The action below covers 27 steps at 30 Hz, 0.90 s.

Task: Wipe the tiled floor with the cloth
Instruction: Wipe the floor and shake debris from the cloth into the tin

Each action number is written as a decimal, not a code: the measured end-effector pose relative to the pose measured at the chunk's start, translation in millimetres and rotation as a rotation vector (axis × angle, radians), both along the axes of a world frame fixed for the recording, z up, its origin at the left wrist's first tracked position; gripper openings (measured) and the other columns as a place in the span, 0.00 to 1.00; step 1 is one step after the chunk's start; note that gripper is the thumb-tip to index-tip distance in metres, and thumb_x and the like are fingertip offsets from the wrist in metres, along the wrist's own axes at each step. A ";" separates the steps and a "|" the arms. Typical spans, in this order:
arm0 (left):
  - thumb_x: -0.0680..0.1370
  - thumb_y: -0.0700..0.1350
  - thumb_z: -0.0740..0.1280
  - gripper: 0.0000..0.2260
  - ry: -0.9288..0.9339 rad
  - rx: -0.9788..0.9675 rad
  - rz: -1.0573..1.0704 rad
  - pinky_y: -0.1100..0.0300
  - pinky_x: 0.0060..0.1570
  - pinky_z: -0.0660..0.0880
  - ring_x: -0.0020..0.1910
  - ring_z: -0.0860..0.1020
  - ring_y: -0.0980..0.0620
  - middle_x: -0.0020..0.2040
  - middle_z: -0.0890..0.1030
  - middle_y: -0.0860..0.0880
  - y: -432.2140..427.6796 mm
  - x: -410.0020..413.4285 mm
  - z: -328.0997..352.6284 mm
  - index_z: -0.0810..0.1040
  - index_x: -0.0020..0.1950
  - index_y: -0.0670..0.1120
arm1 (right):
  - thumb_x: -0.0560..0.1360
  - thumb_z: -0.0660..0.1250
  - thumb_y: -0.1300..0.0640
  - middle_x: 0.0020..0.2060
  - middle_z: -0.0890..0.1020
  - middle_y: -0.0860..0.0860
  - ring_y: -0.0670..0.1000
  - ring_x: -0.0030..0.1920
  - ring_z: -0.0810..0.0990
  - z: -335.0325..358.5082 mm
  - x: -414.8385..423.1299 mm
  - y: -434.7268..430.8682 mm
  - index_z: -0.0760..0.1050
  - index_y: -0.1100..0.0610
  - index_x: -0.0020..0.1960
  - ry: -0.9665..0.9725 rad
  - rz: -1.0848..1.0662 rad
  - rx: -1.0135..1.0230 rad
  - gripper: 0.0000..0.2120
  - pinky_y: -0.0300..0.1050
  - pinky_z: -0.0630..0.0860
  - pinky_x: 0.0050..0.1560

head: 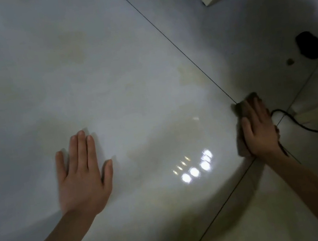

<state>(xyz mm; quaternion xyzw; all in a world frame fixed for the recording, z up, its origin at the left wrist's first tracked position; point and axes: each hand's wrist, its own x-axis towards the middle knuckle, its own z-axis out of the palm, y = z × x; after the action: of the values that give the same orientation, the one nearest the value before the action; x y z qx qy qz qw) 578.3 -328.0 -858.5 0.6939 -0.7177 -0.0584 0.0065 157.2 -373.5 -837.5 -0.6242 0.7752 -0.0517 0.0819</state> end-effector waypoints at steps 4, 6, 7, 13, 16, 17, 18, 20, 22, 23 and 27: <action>0.80 0.56 0.47 0.31 0.002 -0.002 0.006 0.41 0.74 0.50 0.78 0.53 0.44 0.78 0.54 0.40 -3.1 -0.9 1.5 0.56 0.77 0.37 | 0.79 0.49 0.51 0.74 0.61 0.64 0.63 0.76 0.57 -6.5 42.1 22.4 0.62 0.63 0.75 0.011 -0.195 -0.095 0.27 0.60 0.55 0.74; 0.80 0.56 0.47 0.31 0.002 -0.005 0.002 0.41 0.74 0.51 0.78 0.53 0.44 0.78 0.54 0.40 -2.8 0.1 1.2 0.56 0.77 0.38 | 0.80 0.51 0.51 0.75 0.61 0.62 0.62 0.76 0.57 -11.5 87.8 71.7 0.63 0.61 0.75 -0.035 -0.007 -0.083 0.27 0.59 0.54 0.75; 0.80 0.56 0.47 0.31 0.001 -0.007 0.001 0.41 0.74 0.51 0.78 0.53 0.44 0.78 0.54 0.40 -2.2 0.9 0.6 0.56 0.77 0.38 | 0.80 0.51 0.50 0.76 0.60 0.59 0.61 0.77 0.56 -13.0 105.7 99.4 0.62 0.59 0.76 -0.069 0.160 -0.032 0.27 0.57 0.52 0.76; 0.81 0.56 0.47 0.31 -0.006 -0.027 -0.016 0.41 0.74 0.50 0.78 0.53 0.44 0.78 0.54 0.40 -4.0 2.5 -1.9 0.55 0.78 0.38 | 0.80 0.52 0.51 0.76 0.62 0.57 0.59 0.76 0.58 -6.8 39.6 59.5 0.65 0.57 0.74 -0.064 0.531 -0.069 0.24 0.59 0.56 0.75; 0.81 0.57 0.47 0.31 -0.003 -0.023 -0.013 0.40 0.74 0.51 0.78 0.52 0.44 0.79 0.54 0.40 -1.1 2.8 -3.4 0.54 0.78 0.38 | 0.79 0.47 0.50 0.75 0.60 0.63 0.63 0.76 0.57 -3.8 -4.1 18.2 0.63 0.63 0.74 0.004 0.051 -0.070 0.28 0.61 0.55 0.74; 0.81 0.57 0.46 0.31 -0.003 -0.024 -0.010 0.40 0.74 0.51 0.78 0.52 0.44 0.79 0.54 0.40 -1.8 2.6 -3.6 0.54 0.78 0.38 | 0.79 0.46 0.49 0.75 0.60 0.65 0.64 0.76 0.56 -5.9 -4.0 11.9 0.62 0.63 0.75 0.006 -0.079 -0.066 0.29 0.60 0.54 0.74; 0.81 0.57 0.46 0.31 -0.001 -0.023 -0.010 0.41 0.74 0.50 0.78 0.52 0.44 0.79 0.54 0.40 -2.7 2.4 -3.8 0.54 0.78 0.38 | 0.79 0.46 0.50 0.75 0.60 0.65 0.64 0.75 0.57 -8.2 6.0 11.4 0.61 0.63 0.76 0.016 -0.190 -0.075 0.29 0.59 0.53 0.75; 0.81 0.57 0.46 0.31 0.006 -0.024 -0.018 0.41 0.75 0.49 0.78 0.51 0.44 0.79 0.53 0.40 -3.7 2.9 -4.0 0.54 0.78 0.38 | 0.79 0.48 0.52 0.74 0.61 0.65 0.64 0.75 0.58 -9.7 50.1 30.5 0.61 0.63 0.75 0.040 -0.273 -0.110 0.28 0.58 0.54 0.74; 0.81 0.57 0.46 0.31 0.009 -0.019 -0.022 0.42 0.75 0.48 0.78 0.51 0.44 0.79 0.53 0.40 -2.7 3.3 -3.6 0.54 0.78 0.38 | 0.79 0.51 0.54 0.74 0.62 0.64 0.64 0.75 0.59 -12.8 114.7 77.6 0.64 0.64 0.74 -0.013 -0.070 -0.155 0.26 0.60 0.57 0.73; 0.81 0.57 0.46 0.31 0.009 -0.015 -0.020 0.42 0.75 0.49 0.78 0.52 0.45 0.79 0.53 0.40 -1.9 3.2 -3.6 0.55 0.78 0.38 | 0.79 0.53 0.53 0.74 0.62 0.63 0.63 0.75 0.58 -14.9 148.0 106.0 0.65 0.63 0.74 -0.064 0.113 -0.136 0.25 0.61 0.59 0.73; 0.80 0.58 0.44 0.32 -0.003 -0.001 -0.013 0.42 0.75 0.48 0.78 0.51 0.46 0.79 0.52 0.42 -2.6 2.9 -4.2 0.54 0.78 0.39 | 0.80 0.56 0.48 0.77 0.59 0.55 0.57 0.77 0.55 -15.1 181.4 138.3 0.62 0.53 0.76 -0.169 0.938 -0.004 0.26 0.59 0.54 0.75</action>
<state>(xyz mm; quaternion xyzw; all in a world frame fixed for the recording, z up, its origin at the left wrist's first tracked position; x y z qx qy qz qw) 581.2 -330.5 -862.7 0.6891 -0.7224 -0.0570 0.0054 338.6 -235.2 -852.6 -0.9005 0.4004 -0.0612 0.1580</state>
